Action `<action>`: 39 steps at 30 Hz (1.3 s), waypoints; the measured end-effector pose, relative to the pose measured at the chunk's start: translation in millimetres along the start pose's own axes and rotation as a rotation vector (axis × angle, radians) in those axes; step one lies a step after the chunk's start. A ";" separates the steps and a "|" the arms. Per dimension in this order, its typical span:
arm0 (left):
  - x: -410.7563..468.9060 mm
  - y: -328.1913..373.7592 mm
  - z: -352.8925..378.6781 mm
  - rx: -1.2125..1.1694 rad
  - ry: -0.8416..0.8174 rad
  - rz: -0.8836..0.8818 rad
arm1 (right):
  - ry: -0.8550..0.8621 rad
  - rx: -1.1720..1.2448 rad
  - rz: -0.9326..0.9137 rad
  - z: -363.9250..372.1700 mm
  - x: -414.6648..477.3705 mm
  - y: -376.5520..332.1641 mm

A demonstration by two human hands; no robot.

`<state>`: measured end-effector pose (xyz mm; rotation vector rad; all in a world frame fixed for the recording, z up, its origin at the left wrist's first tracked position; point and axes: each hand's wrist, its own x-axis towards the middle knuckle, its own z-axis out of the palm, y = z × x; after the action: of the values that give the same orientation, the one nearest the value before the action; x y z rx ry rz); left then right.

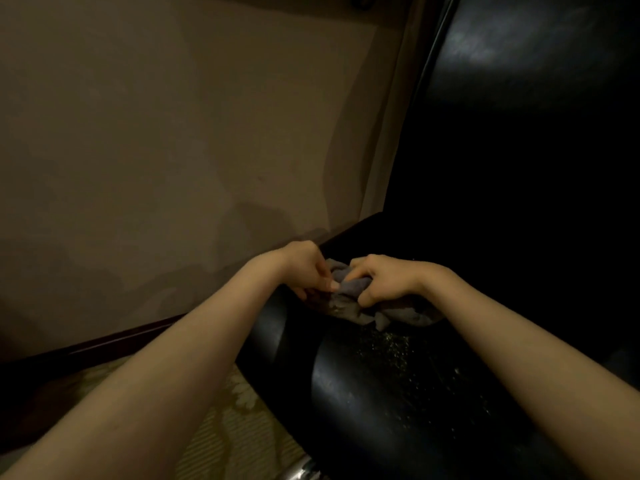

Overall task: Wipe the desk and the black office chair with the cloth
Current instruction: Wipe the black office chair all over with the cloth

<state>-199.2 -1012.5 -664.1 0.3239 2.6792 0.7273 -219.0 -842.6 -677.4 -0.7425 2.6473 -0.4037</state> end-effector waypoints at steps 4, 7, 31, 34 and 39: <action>7.6 -4.1 3.7 0.008 0.231 0.017 | -0.032 0.064 -0.014 -9.3 -19.6 8.3; 13.2 -11.7 5.2 0.250 0.237 -0.073 | 0.248 0.100 0.052 -33.3 -13.6 18.9; 14.7 -30.2 25.8 0.022 0.258 -0.339 | -0.075 0.090 -0.040 -15.9 18.8 -8.7; 11.3 -28.1 25.6 0.030 0.244 -0.344 | -0.047 0.161 0.076 -31.8 -9.0 6.3; 11.9 -30.6 25.7 0.072 0.259 -0.309 | 0.579 -0.074 0.319 -57.7 1.5 54.5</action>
<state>-204.1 -1023.2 -704.0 -0.1783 2.9066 0.6143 -268.0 -788.6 -645.9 -0.2239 3.2638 -0.4899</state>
